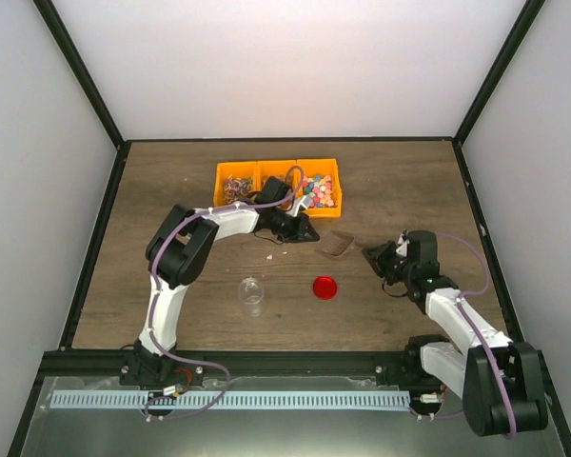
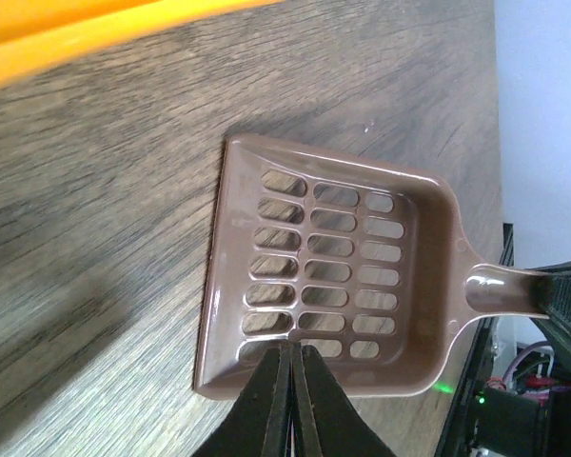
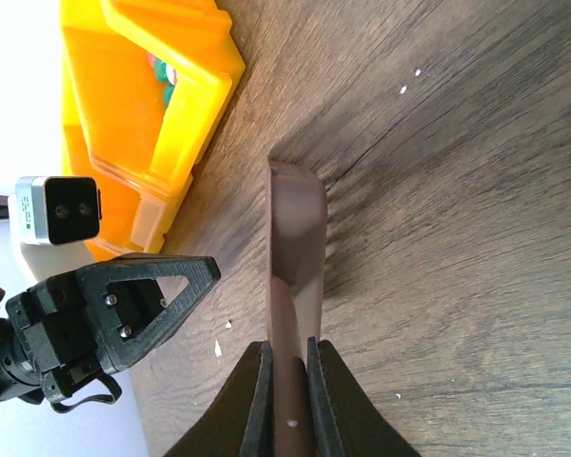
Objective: Pack the candies
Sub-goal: Pick up the spatula from the center of the board.
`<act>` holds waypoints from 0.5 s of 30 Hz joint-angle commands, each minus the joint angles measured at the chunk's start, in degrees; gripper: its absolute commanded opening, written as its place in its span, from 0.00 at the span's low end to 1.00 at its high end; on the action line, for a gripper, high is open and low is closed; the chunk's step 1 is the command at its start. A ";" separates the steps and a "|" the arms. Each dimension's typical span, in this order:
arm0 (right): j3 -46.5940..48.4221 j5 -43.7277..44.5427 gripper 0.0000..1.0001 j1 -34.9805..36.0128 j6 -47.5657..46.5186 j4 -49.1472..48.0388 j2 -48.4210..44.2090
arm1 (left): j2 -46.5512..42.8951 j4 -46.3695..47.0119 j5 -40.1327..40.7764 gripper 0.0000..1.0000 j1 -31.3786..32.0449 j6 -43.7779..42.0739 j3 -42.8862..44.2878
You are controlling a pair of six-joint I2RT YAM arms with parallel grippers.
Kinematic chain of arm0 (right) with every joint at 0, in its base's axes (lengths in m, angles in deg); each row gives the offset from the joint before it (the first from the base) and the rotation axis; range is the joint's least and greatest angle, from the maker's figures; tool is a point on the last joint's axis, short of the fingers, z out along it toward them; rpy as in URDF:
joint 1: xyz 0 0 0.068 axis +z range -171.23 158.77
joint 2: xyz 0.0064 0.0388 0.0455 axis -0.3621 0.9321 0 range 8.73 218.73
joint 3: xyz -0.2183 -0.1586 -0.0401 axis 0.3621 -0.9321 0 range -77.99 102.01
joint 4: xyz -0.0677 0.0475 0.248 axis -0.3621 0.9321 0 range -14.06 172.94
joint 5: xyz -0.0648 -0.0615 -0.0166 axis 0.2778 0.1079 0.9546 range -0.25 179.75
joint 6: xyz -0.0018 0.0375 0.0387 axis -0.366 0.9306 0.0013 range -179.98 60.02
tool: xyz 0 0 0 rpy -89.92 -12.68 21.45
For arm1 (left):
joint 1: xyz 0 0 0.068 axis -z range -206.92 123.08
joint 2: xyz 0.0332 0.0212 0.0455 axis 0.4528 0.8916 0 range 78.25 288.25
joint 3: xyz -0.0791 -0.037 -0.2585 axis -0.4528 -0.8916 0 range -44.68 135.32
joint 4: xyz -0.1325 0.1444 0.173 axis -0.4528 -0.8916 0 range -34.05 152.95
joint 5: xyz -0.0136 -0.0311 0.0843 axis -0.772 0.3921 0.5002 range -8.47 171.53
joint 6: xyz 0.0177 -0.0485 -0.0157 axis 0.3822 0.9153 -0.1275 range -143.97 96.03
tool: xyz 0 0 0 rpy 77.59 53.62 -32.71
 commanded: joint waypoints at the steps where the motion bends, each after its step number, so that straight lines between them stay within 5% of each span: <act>1: -0.93 2.59 0.01 0.46 1.18 1.93 -2.00 | 3.02 2.01 -3.07 0.04 0.24 1.64 2.51; 15: -1.80 1.10 0.01 0.75 1.47 -0.58 0.82 | 8.35 0.44 -3.93 0.04 1.29 0.87 7.23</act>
